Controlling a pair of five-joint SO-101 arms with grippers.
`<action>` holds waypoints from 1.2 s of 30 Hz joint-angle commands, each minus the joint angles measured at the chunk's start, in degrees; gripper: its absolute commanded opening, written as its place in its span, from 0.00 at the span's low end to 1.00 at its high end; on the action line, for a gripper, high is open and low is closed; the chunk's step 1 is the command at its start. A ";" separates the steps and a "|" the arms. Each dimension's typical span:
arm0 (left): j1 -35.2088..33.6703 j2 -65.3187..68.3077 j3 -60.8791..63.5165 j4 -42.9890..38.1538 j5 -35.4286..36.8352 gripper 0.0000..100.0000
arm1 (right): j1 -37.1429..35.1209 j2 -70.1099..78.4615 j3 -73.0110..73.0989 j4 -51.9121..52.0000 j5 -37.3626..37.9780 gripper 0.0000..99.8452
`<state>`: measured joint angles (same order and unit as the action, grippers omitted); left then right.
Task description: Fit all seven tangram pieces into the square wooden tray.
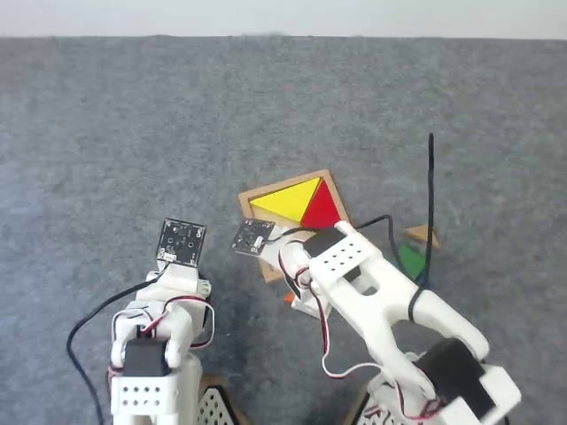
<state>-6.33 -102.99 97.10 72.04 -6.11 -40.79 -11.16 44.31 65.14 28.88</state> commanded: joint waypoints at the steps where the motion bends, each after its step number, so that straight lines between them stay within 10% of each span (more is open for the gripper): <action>1: -0.18 -1.14 -0.66 0.26 0.53 0.01 | 0.13 -4.00 -1.23 -0.48 -2.02 0.22; 14: -0.18 -1.14 -0.66 0.26 0.53 0.01 | 0.84 -24.66 9.85 -2.95 -2.81 0.22; 36: -0.18 -1.14 -0.66 0.26 0.53 0.01 | -2.15 6.20 -4.92 -4.09 -4.48 0.22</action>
<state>-6.33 -102.99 97.10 72.04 -6.11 -44.92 -8.00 44.57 61.89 24.31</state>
